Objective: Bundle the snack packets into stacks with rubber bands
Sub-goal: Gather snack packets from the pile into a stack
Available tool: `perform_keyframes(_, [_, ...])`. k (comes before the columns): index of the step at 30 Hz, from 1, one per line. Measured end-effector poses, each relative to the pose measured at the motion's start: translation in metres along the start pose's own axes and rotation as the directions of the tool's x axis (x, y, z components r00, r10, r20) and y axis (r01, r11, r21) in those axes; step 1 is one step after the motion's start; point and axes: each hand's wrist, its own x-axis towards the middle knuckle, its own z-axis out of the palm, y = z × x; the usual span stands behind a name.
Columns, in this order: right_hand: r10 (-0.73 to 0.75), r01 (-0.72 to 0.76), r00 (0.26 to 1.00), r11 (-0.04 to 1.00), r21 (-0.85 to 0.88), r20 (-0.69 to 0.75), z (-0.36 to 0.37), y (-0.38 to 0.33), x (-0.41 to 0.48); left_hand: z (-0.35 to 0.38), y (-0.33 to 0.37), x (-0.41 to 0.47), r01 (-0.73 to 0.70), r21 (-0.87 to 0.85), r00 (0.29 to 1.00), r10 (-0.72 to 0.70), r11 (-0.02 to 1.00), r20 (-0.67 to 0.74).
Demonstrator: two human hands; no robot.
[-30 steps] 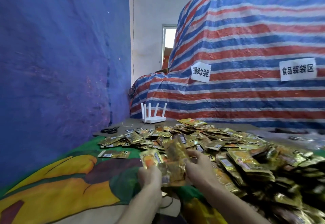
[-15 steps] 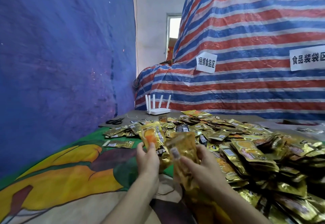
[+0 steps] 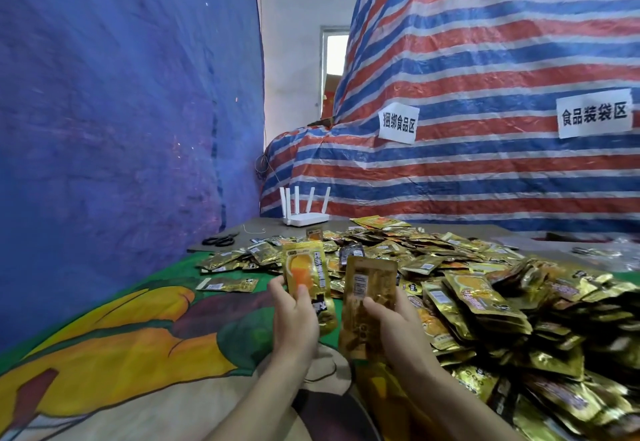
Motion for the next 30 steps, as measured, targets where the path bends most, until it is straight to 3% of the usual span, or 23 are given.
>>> perform_keyframes(3, [0.041,-0.042,0.999,0.994,0.104,0.006,0.002,0.002,0.003,0.009,0.004,-0.015,-0.007,-0.152,0.980,0.037,0.988,0.196])
perform_keyframes(7, [0.026,-0.023,0.999,0.987,0.162,-0.019,0.001,0.009,0.008,0.014,0.002,-0.025,0.196,-0.430,0.889,0.025,0.882,0.458])
perform_keyframes(9, [-0.013,0.015,1.000,0.982,0.187,-0.012,-0.001,0.009,0.010,0.013,-0.001,-0.024,0.202,-0.435,0.840,0.073,0.878,0.537])
perform_keyframes(12, [-0.060,0.056,0.998,0.964,0.259,0.007,-0.002,0.007,0.010,0.011,-0.003,-0.021,0.088,-0.397,0.815,0.163,0.913,0.556])
perform_keyframes(15, [-0.019,-0.016,0.997,0.909,0.417,0.079,-0.004,0.001,0.011,0.009,-0.001,-0.018,-0.031,-0.376,0.797,0.250,0.926,0.550])
perform_keyframes(18, [0.021,-0.090,0.990,0.850,0.520,0.137,-0.004,-0.002,0.011,0.010,-0.001,-0.023,-0.052,-0.332,0.712,0.268,0.942,0.649])
perform_keyframes(22, [0.012,-0.034,0.998,0.922,0.385,0.058,-0.002,-0.001,0.008,0.017,-0.005,-0.027,-0.063,-0.266,0.687,0.235,0.962,0.688])
perform_keyframes(27, [-0.223,0.226,0.974,0.971,0.080,-0.035,-0.005,-0.004,0.005,0.019,-0.008,-0.026,-0.077,-0.398,0.808,0.291,0.914,0.513])
perform_keyframes(30, [-0.339,0.335,0.939,0.940,-0.065,-0.054,-0.004,-0.005,0.002,0.021,-0.011,-0.025,-0.091,-0.420,0.790,0.323,0.903,0.522])
